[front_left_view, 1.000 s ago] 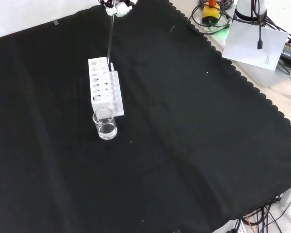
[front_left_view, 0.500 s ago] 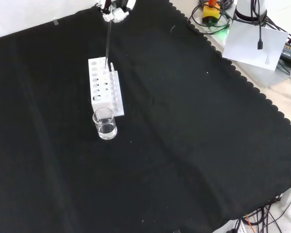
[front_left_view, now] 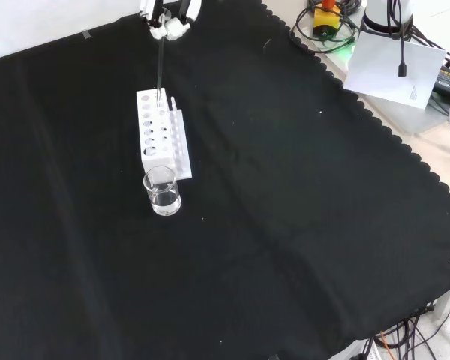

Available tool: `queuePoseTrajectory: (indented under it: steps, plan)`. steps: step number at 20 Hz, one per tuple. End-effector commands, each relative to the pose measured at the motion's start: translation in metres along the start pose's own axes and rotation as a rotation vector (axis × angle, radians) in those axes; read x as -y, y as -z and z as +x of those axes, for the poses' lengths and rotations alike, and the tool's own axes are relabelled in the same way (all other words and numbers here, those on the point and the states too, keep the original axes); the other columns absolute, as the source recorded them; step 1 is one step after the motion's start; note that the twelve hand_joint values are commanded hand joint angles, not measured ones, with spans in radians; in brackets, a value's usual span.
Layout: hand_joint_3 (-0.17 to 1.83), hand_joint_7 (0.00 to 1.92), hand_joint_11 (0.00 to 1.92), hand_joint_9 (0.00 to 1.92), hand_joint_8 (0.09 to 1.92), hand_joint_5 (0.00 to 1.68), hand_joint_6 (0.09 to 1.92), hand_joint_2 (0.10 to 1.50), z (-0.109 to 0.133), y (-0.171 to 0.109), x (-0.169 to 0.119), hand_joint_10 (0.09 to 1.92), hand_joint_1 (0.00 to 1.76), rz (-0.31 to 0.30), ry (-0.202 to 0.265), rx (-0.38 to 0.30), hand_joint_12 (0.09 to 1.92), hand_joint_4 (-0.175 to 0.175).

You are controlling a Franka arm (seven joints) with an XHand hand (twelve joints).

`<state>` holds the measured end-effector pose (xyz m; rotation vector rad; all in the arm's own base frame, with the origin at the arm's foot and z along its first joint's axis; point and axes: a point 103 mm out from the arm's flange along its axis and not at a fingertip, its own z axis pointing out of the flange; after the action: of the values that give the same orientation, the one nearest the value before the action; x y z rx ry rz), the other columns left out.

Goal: Put the glass rod back on the white test tube rack.

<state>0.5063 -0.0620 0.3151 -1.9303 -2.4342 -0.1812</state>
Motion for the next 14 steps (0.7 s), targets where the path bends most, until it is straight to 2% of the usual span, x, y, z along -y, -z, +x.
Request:
queuePoseTrajectory:
  steps: [1, 7, 14]
  plan:
    - [0.75, 1.11, 1.64, 1.58, 1.28, 1.15, 0.63, 0.69, 0.002, -0.004, 0.001, 1.01, 1.31, 0.014, 0.0, 0.007, 0.91, -0.175]
    - [0.75, 1.11, 1.64, 1.58, 1.28, 1.15, 0.63, 0.69, 0.004, 0.006, 0.004, 1.01, 1.31, 0.011, -0.009, 0.023, 0.91, -0.175]
    - [0.75, 1.11, 1.64, 1.58, 1.28, 1.15, 0.63, 0.69, 0.002, -0.014, 0.005, 1.01, 1.31, 0.042, -0.018, 0.013, 0.91, -0.175]
